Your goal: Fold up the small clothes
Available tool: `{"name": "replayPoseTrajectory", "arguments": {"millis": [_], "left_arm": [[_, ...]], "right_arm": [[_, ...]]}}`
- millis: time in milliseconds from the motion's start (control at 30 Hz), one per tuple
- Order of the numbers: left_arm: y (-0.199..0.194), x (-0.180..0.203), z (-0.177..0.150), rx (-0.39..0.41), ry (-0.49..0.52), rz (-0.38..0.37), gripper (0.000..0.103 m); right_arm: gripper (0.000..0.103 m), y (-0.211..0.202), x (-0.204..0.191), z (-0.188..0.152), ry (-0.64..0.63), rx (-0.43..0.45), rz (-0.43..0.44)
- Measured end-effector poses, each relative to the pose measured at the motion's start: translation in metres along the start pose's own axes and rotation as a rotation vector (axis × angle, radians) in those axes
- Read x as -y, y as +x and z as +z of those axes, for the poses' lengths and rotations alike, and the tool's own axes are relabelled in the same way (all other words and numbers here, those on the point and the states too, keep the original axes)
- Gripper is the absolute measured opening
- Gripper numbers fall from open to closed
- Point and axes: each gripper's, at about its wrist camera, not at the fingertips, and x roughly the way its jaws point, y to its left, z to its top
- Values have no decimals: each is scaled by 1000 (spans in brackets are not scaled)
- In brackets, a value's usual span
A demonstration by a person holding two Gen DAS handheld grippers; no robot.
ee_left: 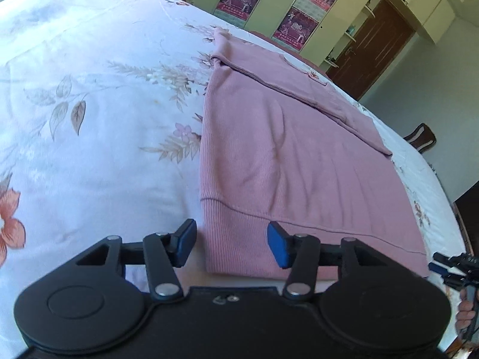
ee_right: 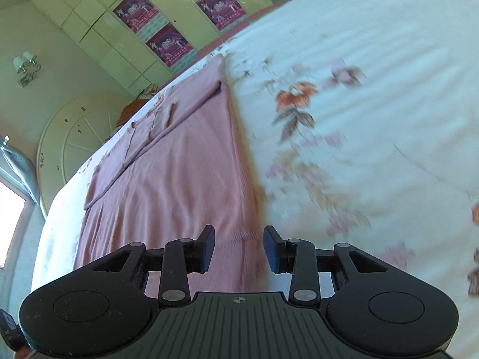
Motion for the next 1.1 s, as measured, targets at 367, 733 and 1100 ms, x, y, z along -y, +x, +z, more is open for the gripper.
{"name": "replayPoseTrajectory", "arguments": {"millis": [367, 733, 1100], "left_arm": [[42, -19, 27, 23, -183, -165, 52], [35, -11, 10, 42, -73, -138, 40], [11, -14, 9, 115, -60, -98, 4]], "right_arm": [[36, 23, 18, -4, 130, -61, 159], [35, 26, 25, -6, 107, -130, 237], [7, -12, 3, 1, -13, 5, 312]]}}
